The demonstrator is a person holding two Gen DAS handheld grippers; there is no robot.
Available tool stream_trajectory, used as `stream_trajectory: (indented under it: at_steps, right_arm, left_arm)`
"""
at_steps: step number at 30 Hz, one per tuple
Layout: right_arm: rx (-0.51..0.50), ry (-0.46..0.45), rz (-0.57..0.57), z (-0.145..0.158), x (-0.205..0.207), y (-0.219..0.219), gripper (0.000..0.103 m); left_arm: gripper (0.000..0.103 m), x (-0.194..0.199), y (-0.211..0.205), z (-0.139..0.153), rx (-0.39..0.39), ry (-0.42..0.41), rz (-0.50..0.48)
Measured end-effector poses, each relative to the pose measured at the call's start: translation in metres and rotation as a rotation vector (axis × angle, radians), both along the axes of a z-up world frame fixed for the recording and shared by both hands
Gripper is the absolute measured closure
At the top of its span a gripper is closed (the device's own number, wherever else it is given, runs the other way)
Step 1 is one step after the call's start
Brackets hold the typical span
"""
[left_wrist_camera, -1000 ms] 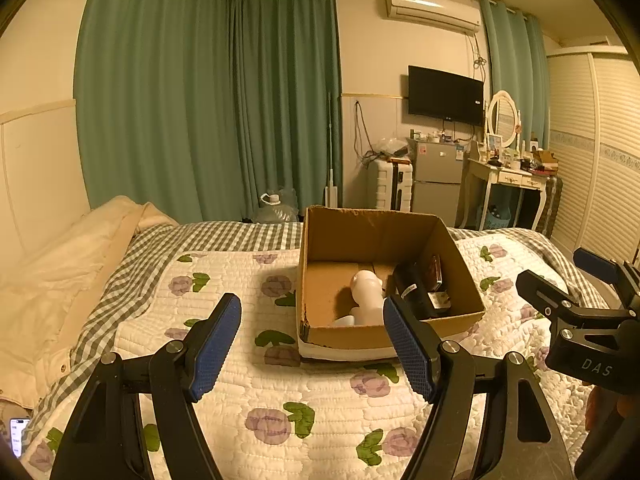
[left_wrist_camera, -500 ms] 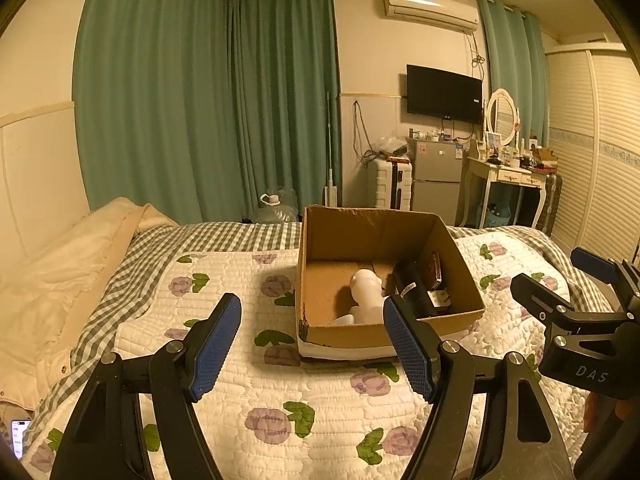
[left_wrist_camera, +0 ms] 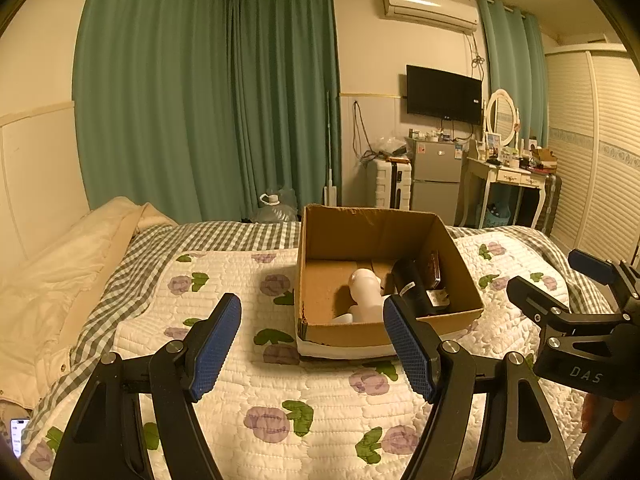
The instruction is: Organize rigid objects
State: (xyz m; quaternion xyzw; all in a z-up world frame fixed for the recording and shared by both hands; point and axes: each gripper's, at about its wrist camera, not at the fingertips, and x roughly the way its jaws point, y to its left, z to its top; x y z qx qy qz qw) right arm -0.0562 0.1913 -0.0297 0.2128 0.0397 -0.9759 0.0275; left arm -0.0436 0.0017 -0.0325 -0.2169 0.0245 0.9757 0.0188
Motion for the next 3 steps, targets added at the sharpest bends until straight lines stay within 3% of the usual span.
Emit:
stream_trajectory:
  at_steps: [3]
  right_arm:
    - [0.001, -0.001, -0.002, -0.0003, 0.0, 0.0002, 0.0]
  left_arm:
    - [0.027, 0.0001, 0.0009, 0.0002, -0.002, 0.001, 0.001]
